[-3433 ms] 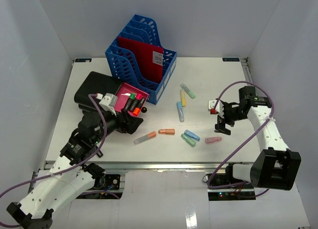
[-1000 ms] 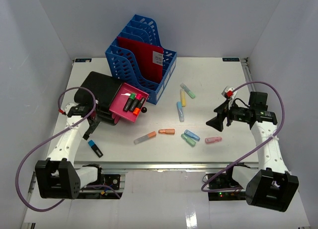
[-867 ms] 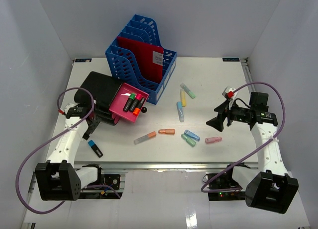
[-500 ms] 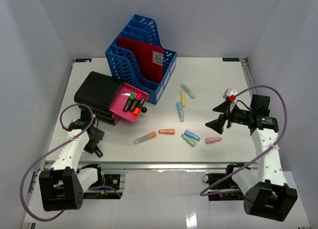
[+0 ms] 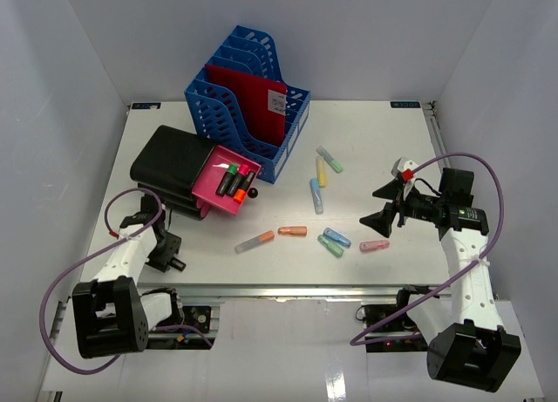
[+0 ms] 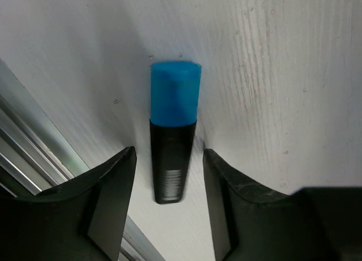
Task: Organize the desk
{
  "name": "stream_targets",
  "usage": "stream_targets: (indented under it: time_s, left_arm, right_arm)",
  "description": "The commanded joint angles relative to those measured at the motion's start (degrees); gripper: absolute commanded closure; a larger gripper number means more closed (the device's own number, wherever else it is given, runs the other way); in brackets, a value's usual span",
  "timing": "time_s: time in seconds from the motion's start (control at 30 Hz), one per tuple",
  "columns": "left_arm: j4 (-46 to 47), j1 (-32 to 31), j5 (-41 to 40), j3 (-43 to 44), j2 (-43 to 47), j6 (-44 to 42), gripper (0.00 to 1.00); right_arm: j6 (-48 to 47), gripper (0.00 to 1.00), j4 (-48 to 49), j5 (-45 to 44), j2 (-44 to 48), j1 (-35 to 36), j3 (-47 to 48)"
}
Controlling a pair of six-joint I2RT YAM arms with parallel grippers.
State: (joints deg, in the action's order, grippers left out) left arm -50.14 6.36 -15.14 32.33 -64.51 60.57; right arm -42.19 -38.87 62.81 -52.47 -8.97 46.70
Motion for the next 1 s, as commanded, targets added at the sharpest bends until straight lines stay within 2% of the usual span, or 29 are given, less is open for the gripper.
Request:
stream_targets:
  time_s: [0.0, 0.07, 0.23, 0.3, 0.4, 0.47, 0.6, 0.87, 0.97]
  left_arm:
    - [4.85, 1.28, 2.21, -1.03, -1.12, -1.65, 0.44]
    - [5.57, 1.46, 2.65, -1.00, -2.58, -1.96, 0.52]
    - [5.92, 1.55, 3.12, -0.95, -3.37, -2.24, 0.56]
    - [5.84, 1.55, 3.41, -0.95, -2.71, -2.45, 0.67]
    - [5.83, 1.55, 5.67, -0.85, -0.72, -3.21, 0.89]
    - [5.39, 1.52, 7.68, -0.55, 2.17, -4.10, 0.94]
    - [4.52, 1.46, 18.17, -0.41, 11.05, -7.75, 1.00]
    - [1.43, 1.39, 34.18, 4.06, 38.32, -18.34, 1.00]
    - [3.01, 1.46, 39.47, 7.89, 38.41, -23.69, 1.00]
  right_arm:
    - [-0.43, 0.02, 0.64, 1.70, 0.44, -0.25, -0.11]
    - [-0.45, 0.02, 0.65, 1.67, 0.52, -0.27, -0.22]
    - [-0.70, 0.02, 0.73, 1.61, 0.68, -0.51, -0.38]
    - [-0.72, 0.02, 0.73, 1.55, 0.55, -0.45, -0.40]
    - [-0.88, 0.02, 0.81, 1.62, 0.61, -0.52, -0.55]
    - [-1.01, 0.02, 0.79, 1.62, 0.59, -0.61, -0.61]
    - [-1.29, 0.02, 0.73, 1.86, 0.14, -0.53, -0.73]
    - [-1.74, 0.02, 0.73, 2.40, -1.14, -0.67, -0.99]
    - [-1.97, 0.02, 0.85, 2.45, -1.77, -0.65, -1.22]
